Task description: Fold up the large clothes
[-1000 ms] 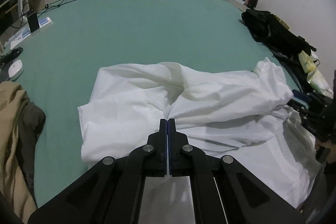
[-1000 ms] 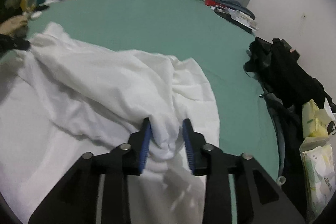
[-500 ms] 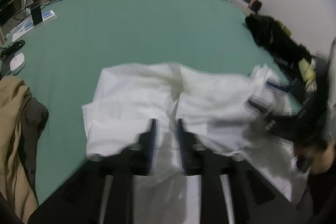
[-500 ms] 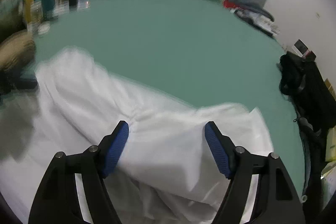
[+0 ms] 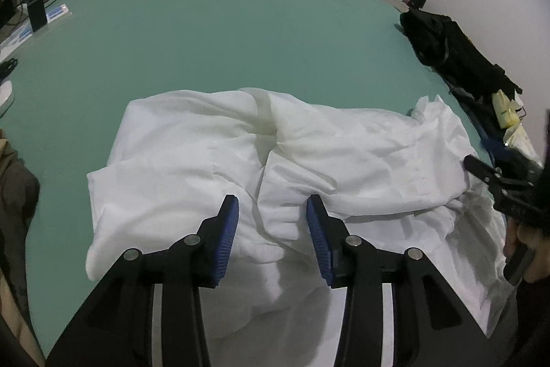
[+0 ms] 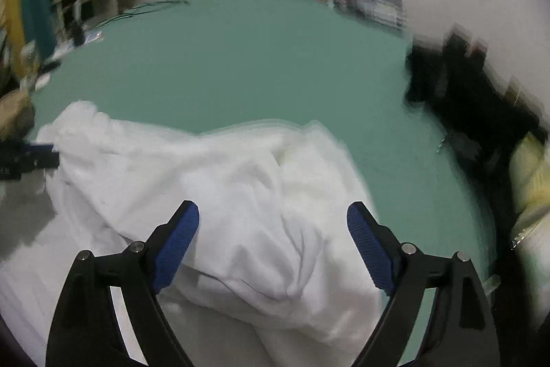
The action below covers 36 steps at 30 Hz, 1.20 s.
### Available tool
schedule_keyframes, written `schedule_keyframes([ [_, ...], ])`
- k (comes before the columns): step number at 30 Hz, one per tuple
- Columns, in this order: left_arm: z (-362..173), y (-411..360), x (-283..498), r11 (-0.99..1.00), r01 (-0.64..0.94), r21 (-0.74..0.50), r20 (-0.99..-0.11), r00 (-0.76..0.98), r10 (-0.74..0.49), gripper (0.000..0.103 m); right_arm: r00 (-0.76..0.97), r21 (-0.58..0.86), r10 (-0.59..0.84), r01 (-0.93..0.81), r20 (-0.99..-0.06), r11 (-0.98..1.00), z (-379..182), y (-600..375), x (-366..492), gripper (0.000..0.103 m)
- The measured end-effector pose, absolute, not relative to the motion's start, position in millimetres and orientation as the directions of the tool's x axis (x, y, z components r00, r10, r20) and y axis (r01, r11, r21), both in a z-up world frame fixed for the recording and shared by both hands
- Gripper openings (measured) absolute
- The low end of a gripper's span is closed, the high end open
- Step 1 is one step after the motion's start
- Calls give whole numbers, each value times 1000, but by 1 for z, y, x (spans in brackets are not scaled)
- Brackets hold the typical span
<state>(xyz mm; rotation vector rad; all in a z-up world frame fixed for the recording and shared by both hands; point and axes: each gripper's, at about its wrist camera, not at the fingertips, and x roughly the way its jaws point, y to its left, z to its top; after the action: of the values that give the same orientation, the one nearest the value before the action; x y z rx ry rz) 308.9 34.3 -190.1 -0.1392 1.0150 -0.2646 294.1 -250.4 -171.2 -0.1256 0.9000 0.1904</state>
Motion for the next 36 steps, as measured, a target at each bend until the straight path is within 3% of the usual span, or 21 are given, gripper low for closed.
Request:
schedule_keyframes([
  [1,-192,34,310,959,152,-240,-820,497,-284,44,584,18,146,-219,-799,976,-177,-254,296,60],
  [3,-194,34,314,959,143,-246,-820,497,-285,44,556,49,170,-225,-814,973,-190,-254,302,35],
  [6,-192,36,317,964,138,-228,-817,512,-266,43,579,9,174,-276,-796,961,-189,-234,306,18],
  [17,-195,41,317,990,111,-91,-825,549,-137,43,599,-100,114,-312,-793,945,-200,-208,319,19],
  [21,-184,51,312,986,116,-123,-823,543,-166,44,607,-125,97,-314,-789,941,-188,-212,308,27],
  [23,-176,55,305,985,102,-140,-809,561,-173,44,617,-124,99,-308,-781,943,-176,-218,299,39],
  [25,-164,59,295,988,78,-135,-788,596,-155,44,629,-125,101,-305,-771,944,-164,-225,287,64],
  [31,-131,80,248,984,-70,-163,-743,665,-75,44,647,-144,76,-281,-759,949,-137,-255,242,67],
  [36,-127,96,200,976,-144,-165,-762,646,-33,44,637,-137,55,-247,-769,959,-130,-292,202,67],
])
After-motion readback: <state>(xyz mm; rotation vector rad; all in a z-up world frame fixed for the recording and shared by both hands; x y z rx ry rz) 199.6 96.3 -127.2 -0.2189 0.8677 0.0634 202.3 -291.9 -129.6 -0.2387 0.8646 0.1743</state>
